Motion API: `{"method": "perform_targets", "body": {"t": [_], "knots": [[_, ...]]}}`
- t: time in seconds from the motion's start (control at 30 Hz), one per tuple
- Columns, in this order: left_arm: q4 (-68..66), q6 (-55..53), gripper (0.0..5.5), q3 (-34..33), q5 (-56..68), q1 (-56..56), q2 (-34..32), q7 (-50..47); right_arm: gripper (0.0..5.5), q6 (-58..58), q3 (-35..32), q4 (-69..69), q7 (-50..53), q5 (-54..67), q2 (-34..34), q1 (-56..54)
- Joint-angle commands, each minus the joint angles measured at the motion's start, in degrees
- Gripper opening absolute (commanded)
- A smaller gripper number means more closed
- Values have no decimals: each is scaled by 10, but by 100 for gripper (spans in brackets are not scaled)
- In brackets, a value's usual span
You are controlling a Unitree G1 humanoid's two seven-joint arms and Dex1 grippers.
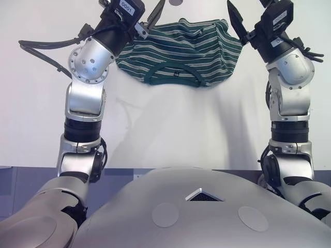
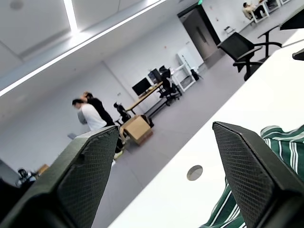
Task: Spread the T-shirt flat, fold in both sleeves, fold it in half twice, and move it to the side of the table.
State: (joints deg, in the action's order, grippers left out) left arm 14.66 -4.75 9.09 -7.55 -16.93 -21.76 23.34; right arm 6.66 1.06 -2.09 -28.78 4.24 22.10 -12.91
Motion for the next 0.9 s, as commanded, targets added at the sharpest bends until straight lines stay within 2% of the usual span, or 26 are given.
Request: {"method": "perform_targets", "body": {"t": [0.03, 0.1, 0.17, 0.3, 0.4, 0.53, 0.73, 0.9], "knots": [[12, 36, 361, 78, -60, 54, -91, 97, 293, 42, 34, -16, -64, -41, 66, 64], [18, 49, 361, 110, -64, 90, -135, 157, 293, 63, 35, -12, -77, -53, 88, 85], [9, 71, 361, 125, -86, 108, -156, 170, 293, 79, 43, -5, -76, -65, 90, 90], [-56, 100, 361, 139, -193, 110, -164, 106, 293, 93, 65, -8, -68, -82, 81, 97], [-85, 102, 361, 146, -240, 115, -180, 104, 293, 96, 64, -4, -63, -81, 81, 96], [-78, 68, 361, 148, -261, 124, -186, 131, 293, 96, 59, 0, -57, -80, 80, 90], [-90, 27, 361, 143, -285, 115, -160, 112, 293, 100, 54, 5, -47, -81, 81, 96], [-85, 21, 273, 152, -271, 131, -148, 120, 293, 145, 47, 28, -54, -103, 119, 114]]}}
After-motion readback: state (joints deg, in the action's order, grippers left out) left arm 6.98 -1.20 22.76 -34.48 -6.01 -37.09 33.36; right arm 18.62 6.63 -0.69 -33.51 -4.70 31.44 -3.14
